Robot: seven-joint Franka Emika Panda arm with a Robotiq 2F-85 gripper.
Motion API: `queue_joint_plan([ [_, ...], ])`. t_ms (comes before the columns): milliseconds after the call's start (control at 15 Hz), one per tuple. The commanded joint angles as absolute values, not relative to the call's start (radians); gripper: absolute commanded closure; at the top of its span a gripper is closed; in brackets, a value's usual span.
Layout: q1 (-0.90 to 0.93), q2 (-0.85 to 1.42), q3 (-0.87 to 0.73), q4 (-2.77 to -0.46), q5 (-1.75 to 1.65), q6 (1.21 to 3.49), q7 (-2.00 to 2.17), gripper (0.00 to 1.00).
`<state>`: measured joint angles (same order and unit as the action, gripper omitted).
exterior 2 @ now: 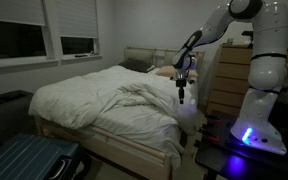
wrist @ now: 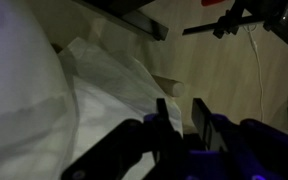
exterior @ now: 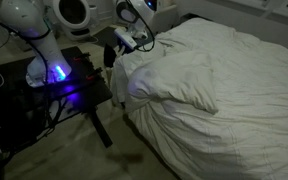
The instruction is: Spread the bed fully
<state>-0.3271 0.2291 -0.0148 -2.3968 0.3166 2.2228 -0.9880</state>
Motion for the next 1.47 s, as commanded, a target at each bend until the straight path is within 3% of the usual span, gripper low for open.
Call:
queue_joint_plan([
  [0, -0.327, 0.172, -0.086, -2.395, 0.327, 2.338, -1.008, 0.35],
  [333, -0.386, 0.213, -0.186, -2.321, 0.354, 2.563, -1.024, 0.01],
  [1000, -0.461, 0.353, -0.212, -2.286, 0.533, 3.081, -0.916, 0.00],
  [1400, -0.459, 0.467, -0.277, -2.215, 0.594, 3.076, -0.722, 0.00],
])
